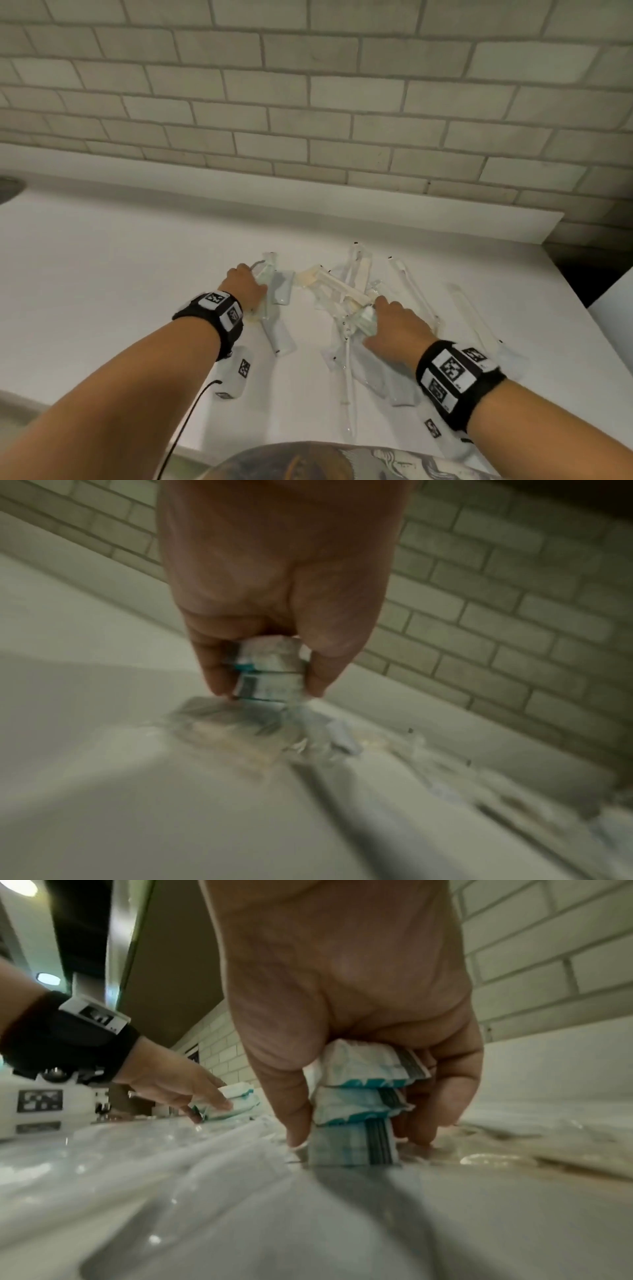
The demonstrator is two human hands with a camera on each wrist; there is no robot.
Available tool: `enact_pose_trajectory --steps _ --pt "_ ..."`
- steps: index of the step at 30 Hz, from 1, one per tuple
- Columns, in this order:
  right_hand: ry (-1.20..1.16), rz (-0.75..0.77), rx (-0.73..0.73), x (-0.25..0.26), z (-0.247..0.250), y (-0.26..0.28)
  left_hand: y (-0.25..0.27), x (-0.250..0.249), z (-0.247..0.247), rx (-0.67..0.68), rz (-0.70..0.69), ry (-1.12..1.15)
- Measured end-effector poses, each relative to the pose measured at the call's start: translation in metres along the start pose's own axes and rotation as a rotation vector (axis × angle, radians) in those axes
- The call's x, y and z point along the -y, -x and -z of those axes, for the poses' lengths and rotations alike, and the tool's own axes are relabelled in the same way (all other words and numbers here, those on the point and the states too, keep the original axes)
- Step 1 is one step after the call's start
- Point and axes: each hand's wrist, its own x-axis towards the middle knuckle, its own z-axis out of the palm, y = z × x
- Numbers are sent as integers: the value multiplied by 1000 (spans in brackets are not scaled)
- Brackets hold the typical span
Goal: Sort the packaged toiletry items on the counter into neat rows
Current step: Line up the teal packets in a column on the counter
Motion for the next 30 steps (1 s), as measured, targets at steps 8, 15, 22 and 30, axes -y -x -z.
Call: enact_pose_trajectory --steps 8,15,22,30 --pt "28 -219 -5 -4 29 -10 7 -19 -31 181 -443 75" --pt "37 100 -2 101 30 -6 -21 33 4 197 -411 157" --pt "42 300 -2 177 -25 -28 -50 109 36 142 -398 -193" --pt "155 -75 6 145 11 -63 -26 115 43 354 -611 -147"
